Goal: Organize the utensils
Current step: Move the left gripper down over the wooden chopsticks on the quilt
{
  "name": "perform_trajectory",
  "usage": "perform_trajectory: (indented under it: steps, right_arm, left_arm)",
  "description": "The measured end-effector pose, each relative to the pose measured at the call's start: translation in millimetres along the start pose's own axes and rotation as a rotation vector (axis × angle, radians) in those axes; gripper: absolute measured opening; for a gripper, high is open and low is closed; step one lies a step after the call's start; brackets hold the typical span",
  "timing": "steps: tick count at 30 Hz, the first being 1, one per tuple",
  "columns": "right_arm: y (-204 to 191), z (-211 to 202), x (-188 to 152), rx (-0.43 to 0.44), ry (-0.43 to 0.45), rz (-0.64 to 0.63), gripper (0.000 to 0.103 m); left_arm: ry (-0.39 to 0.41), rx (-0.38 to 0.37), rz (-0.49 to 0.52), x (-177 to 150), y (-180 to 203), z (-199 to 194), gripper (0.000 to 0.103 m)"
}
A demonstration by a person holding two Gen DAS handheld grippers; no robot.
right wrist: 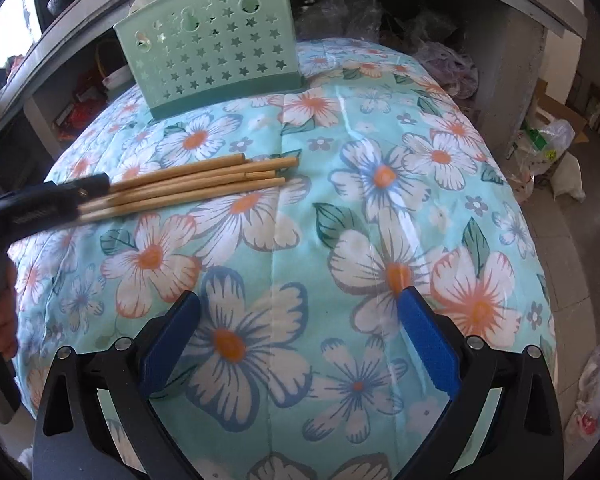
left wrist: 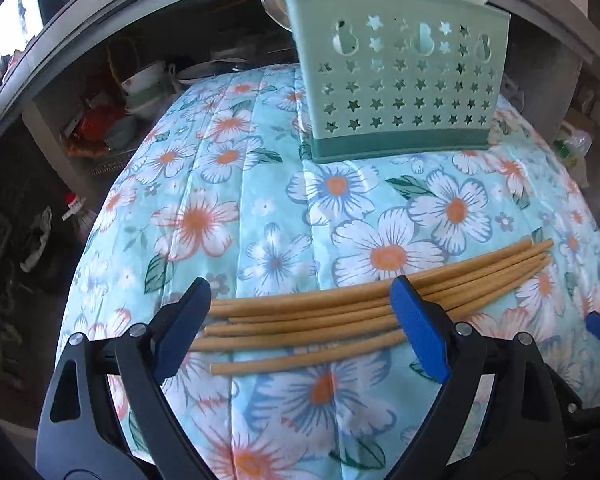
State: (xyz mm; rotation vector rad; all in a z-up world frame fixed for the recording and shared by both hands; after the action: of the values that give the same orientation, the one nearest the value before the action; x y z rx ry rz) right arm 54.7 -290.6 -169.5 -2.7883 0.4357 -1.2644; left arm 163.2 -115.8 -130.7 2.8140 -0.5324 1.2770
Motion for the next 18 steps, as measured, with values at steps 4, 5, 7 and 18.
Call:
perform_trajectory:
  steps: [4,5,7,18]
  right_arm:
    - [4,-3,-3,0.016,0.010,0.027,0.097]
    - [4,-5,-4,0.016,0.012,0.024,0.097]
    - [2,-8,-7,0.017,0.013,0.001,0.097]
    - [3,-13,-13,0.029,0.047,-0.008,0.097]
  left_arm:
    - [0.025,0.060,0.088,0,9,-3,0.088]
    - [0.034,0.073,0.109,-1,10,-7,0.088]
    - [0.051,0.090,0.141,-4,13,-15,0.088]
    - [0.106,0.119,0.240,-23,25,-43,0.088]
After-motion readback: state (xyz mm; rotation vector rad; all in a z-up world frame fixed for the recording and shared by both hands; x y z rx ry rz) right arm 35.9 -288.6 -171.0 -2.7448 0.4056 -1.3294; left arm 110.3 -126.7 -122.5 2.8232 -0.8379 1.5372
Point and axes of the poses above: each gripper's, at about its wrist camera, not at the fingertips, and z roughly the way its jaws point, y to its right, x to its top, the point moved 6 cm from there along z, roughly the way its jaws point, and after that the axes turned 10 degrees about y, right-handed, at the moved point
